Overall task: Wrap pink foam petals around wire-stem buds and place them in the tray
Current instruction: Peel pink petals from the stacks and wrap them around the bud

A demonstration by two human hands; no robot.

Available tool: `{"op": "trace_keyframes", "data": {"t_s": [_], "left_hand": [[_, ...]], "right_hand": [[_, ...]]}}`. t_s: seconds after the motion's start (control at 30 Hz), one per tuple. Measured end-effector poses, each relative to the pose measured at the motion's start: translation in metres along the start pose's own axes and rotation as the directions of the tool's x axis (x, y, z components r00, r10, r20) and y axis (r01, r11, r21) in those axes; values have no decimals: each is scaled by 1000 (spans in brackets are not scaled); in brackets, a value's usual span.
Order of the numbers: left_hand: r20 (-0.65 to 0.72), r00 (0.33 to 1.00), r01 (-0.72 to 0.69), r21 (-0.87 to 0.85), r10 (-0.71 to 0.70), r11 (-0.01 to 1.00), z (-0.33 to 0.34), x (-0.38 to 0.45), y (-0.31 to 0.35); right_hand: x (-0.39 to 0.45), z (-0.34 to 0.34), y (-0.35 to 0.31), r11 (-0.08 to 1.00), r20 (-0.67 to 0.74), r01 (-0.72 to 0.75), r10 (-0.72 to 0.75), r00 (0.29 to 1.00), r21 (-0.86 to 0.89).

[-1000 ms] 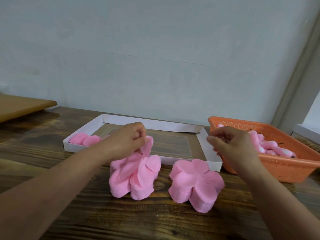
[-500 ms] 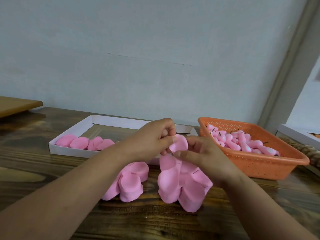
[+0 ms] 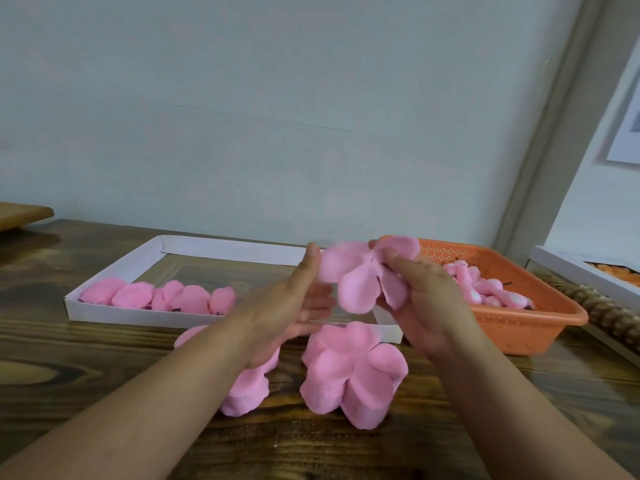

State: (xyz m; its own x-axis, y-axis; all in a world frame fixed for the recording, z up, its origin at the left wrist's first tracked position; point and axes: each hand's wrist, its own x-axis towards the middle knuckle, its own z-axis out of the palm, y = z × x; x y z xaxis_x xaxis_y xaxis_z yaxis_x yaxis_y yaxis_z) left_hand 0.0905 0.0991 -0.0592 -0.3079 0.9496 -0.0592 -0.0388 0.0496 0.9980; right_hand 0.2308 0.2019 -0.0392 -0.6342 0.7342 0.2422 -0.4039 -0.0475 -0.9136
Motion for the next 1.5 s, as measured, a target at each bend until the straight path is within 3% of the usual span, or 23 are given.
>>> {"op": "trace_keyframes", "data": {"t_s": [0.07,0.13,0.2,0.23,0.3,0.47,0.57,0.67,0.8,0.83,0.9,0.97,1.07,1.13,1.33,1.43,1.5], "left_hand": [[129,991,52,-118,-36,992,2,1,-3],[285,958,69,-304,22,950,8,-1,-5],[371,921,79,-472,117,878,14,-4,-5],[385,911,88,-530,147,843,18,-6,-4],[329,931,70,-589,160,805,23,-10,-2],[97,995,51,-709,26,704,28,-8,-5],[-59,998,-38,-691,-4,722,21,-2,-9],[-136,988,-141,-615,72,775,10,4,-10],[-83,985,-173,-533,152,828,3,7,-17],[-66,984,-178,-517,168,838,2,7,-18],[-52,982,-181,-510,180,841,1,8,-18],[-63,983,-179,-521,171,835,0,11,-19],[-61,985,-171,-536,164,827,-1,13,-18],[-51,984,-169,-535,168,828,0,13,-18],[24,978,-166,-499,205,850,0,10,-17],[49,975,-163,-496,215,853,1,9,-15],[39,978,-162,-489,207,857,1,9,-16]], "right_hand": [[1,5,-4,988,57,-39,30,998,152],[2,8,-1,993,65,-54,48,997,106],[0,11,6,968,-11,1,-4,1000,-251],[-1,13,9,895,-34,53,-75,997,-443],[-1,19,14,721,-17,138,-204,979,-679],[2,29,20,579,4,143,-235,972,-803],[15,18,10,373,61,173,-293,954,-912],[49,-25,-20,308,-95,11,-326,941,-951],[83,-101,-49,245,-355,-304,-199,914,-921],[85,-117,-51,172,-409,-385,-145,901,-907],[84,-140,-48,-143,-479,-478,-29,877,-867],[82,-149,-47,-464,-501,-414,77,862,-783],[83,-144,-55,-642,-502,-275,198,842,-715],[86,-140,-59,-658,-505,-253,224,834,-709],[86,-137,-52,-553,-415,-239,217,884,-798],[86,-137,-50,-565,-415,-237,209,885,-790],[87,-133,-51,-576,-403,-266,123,907,-773]]}}
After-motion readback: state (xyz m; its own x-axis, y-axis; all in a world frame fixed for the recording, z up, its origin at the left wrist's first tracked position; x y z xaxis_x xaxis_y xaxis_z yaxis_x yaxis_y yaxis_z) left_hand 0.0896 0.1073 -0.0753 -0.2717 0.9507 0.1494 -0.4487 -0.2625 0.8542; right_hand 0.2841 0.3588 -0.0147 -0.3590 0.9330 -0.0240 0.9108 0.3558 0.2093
